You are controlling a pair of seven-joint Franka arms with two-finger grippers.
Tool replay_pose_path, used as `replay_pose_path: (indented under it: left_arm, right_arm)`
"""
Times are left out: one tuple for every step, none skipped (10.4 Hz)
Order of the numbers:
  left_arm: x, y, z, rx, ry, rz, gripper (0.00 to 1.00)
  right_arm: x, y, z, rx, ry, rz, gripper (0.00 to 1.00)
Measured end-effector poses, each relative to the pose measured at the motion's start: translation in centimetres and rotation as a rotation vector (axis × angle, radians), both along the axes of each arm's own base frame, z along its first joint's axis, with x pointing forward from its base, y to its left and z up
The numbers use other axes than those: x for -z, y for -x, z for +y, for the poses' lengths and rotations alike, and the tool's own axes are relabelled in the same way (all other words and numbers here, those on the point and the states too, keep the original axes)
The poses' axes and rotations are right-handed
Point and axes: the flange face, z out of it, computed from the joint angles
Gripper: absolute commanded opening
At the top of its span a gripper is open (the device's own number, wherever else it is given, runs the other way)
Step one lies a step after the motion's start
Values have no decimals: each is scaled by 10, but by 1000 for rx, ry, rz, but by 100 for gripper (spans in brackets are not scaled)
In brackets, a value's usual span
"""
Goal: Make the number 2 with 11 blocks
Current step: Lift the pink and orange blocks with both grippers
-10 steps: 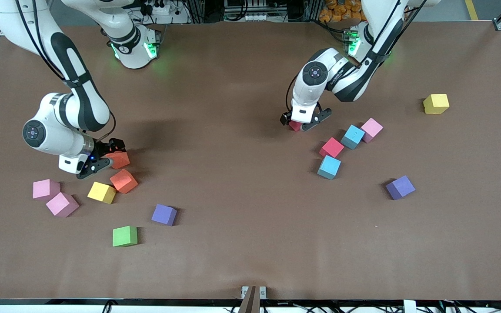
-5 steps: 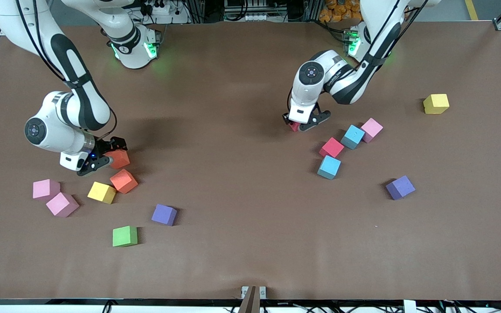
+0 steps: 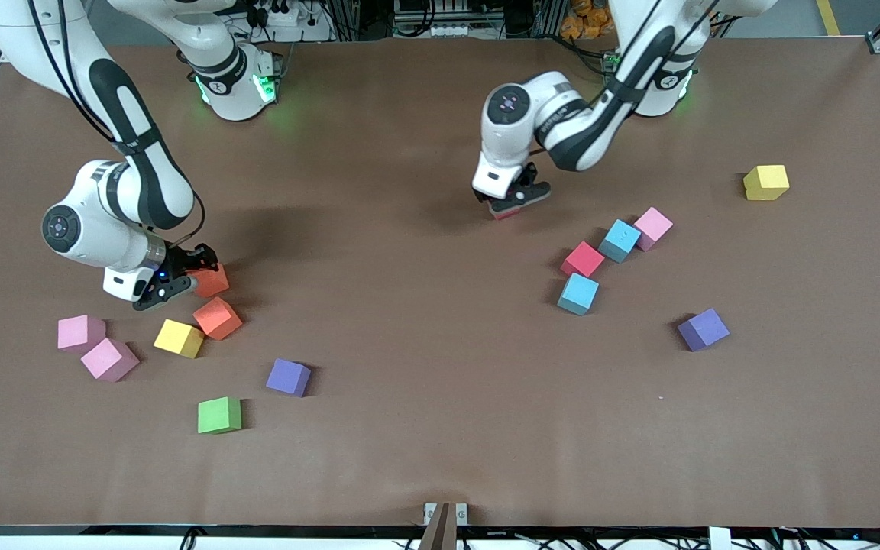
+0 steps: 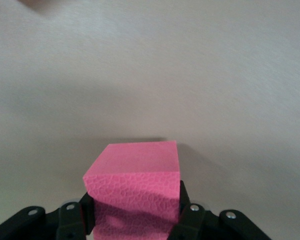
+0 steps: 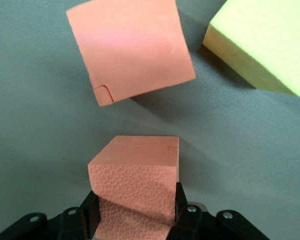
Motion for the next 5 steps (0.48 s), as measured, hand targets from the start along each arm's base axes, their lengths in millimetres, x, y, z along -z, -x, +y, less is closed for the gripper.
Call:
replay_pose_path:
  left_arm:
    - [-4,13,-16,44,5,-8,44]
    - [-7,27,-32,86,15,-12,44]
    - [-11,43,-50,129,27,-17,44]
    - [-14,59,-67,174,42,-19,44]
    - [-16,72,-82,216,54,-19,45]
  right_arm:
    - [-3,-3,1,-5,-1,-8,22]
    - [-10,-9,4,-12,-6,-8,22]
    - [-22,-17,7,-22,-18,9,22]
    - [-40,-27,11,-32,-34,30,23]
    - [-57,-35,13,-36,-46,46,23]
